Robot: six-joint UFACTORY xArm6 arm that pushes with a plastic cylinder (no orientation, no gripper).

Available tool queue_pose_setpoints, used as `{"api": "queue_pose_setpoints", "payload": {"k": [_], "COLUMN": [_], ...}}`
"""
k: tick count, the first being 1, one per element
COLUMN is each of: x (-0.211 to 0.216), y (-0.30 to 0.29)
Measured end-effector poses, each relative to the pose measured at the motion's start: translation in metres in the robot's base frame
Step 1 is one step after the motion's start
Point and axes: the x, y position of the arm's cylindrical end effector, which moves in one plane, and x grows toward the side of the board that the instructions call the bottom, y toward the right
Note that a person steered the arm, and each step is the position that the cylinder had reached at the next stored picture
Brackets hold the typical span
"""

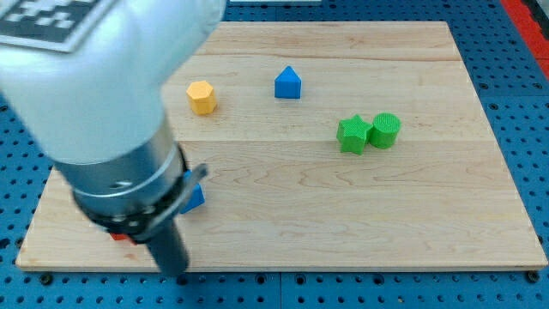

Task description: Move the red star into the red circle

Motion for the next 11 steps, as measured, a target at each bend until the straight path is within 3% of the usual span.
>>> {"api": "queue_pose_setpoints", "payload": {"k": [1,2,3,5,7,9,11], "x": [-0.025,-0.006,-0.021,-0.087,-0.09,-0.09,-0.093], "y": [-0.046,-0.062,-0.07,-0.07,-0.052,0.009,0.021]}}
